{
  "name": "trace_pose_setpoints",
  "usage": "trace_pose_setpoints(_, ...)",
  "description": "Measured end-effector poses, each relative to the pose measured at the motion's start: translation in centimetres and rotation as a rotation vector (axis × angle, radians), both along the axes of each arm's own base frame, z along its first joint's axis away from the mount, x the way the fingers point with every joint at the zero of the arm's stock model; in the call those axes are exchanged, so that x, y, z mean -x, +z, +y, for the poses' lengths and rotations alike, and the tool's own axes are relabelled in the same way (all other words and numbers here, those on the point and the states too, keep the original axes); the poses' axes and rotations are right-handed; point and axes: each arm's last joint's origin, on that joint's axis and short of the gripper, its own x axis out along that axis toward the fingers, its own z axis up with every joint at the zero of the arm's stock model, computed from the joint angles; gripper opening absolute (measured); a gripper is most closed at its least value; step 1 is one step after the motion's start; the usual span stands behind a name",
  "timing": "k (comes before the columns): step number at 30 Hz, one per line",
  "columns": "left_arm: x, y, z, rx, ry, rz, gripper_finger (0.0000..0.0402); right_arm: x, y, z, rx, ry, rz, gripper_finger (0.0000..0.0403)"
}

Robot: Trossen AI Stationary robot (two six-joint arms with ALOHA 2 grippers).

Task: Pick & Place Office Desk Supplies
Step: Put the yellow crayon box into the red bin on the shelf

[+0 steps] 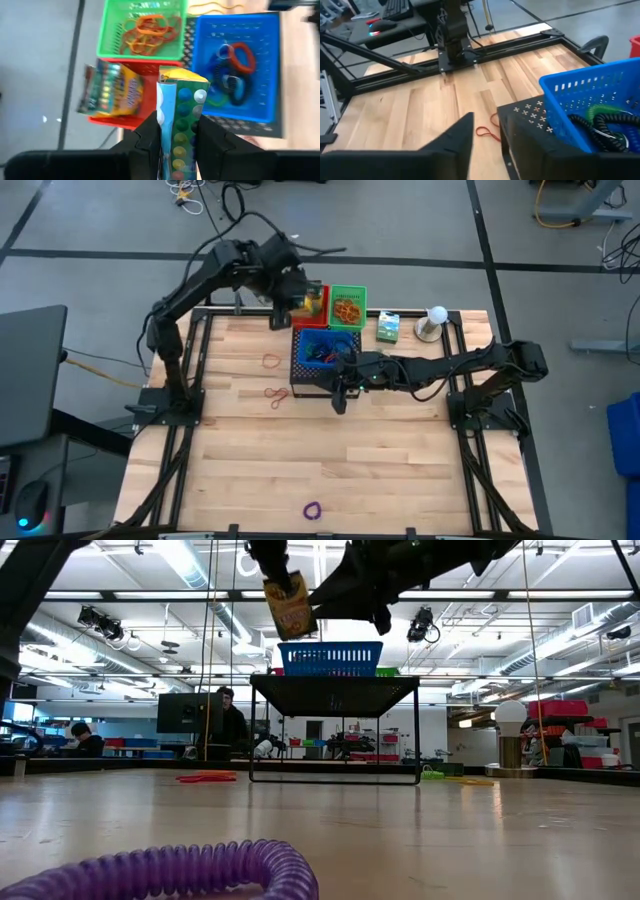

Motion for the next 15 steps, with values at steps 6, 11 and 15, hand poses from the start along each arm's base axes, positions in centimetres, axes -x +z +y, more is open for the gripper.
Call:
trace_pose_setpoints(6, -2.1, -2.0, 2.2, -0.053, -0.047, 0.056, 0.0095, 0.0, 0.0, -0.1, -0.002, 0.011, -0.005, 0.0020)
trace_pose_setpoints(11, -3.5, -4.0, 3.5, -0.043, -0.046, 0.122, 0.0095, 0.0, 0.1, -0.2, 0.003, 0.015, -0.006, 0.0016)
trace_pose_setpoints(15, -3.7, -4.7, 4.4, -0.078, -0.029, 0.159, 0.0095, 0.0, 0.1, -0.2, 0.001, 0.020, -0.006, 0.0023)
